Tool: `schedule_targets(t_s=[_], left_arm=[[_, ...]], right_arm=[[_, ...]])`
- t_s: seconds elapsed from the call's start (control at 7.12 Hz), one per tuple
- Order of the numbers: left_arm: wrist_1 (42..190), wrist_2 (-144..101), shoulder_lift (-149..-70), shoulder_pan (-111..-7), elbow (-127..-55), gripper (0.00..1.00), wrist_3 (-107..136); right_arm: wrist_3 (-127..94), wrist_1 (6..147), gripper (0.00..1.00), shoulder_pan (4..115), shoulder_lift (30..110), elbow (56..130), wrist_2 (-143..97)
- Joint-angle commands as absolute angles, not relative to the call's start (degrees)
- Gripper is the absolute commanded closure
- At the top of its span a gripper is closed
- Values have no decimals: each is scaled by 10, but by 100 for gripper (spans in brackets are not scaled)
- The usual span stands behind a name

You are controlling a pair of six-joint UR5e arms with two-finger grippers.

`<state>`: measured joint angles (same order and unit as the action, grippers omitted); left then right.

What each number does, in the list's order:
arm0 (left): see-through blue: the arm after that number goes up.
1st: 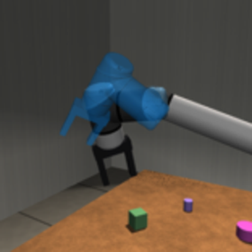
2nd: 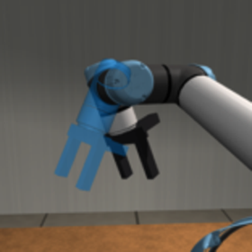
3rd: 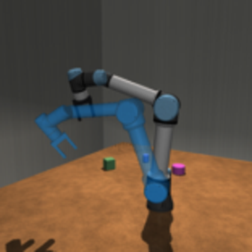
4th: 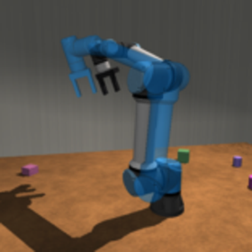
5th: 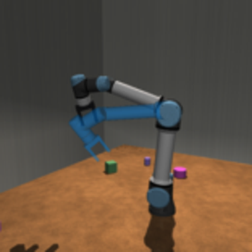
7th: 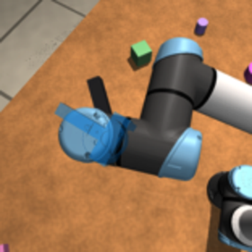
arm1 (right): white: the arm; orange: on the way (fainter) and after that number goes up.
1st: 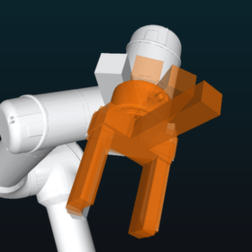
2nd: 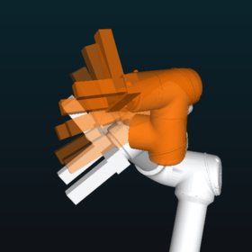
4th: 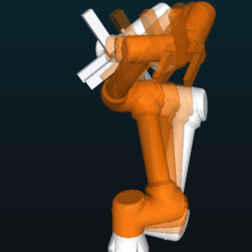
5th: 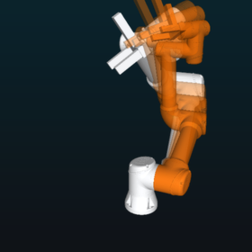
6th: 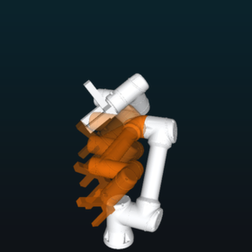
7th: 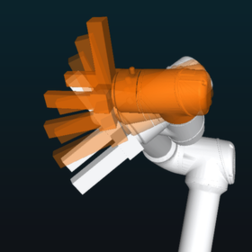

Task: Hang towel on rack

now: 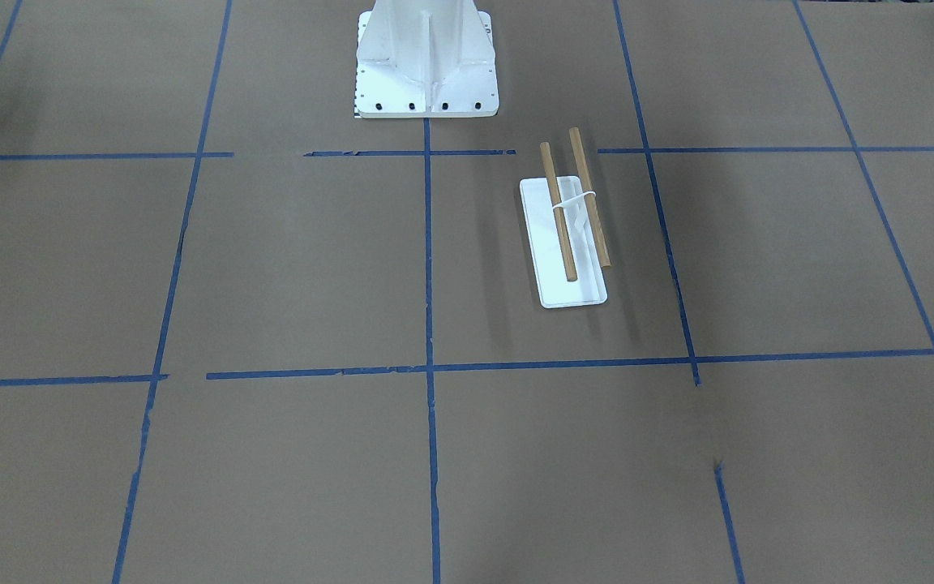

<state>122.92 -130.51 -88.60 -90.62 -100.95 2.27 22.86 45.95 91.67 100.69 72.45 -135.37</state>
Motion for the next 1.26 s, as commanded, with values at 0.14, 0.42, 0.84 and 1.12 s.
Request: schedule_targets(t_s=[0.14, 0.42, 0.84, 1.12], left_arm=[[1230, -1304, -886, -906, -1014, 0, 24], [1230, -1304, -887, -906, -1014, 0, 25], [1230, -1305, -887, -906, -1016, 0, 24], [1230, -1305, -887, -906, -1017, 0, 24]], right_arm=[[300, 437, 7, 917, 964, 614, -1313], [324, 436, 19, 917, 976, 605, -1297], [333, 436, 26, 917, 979, 586, -1267], [332, 436, 34, 917, 979, 585, -1242]])
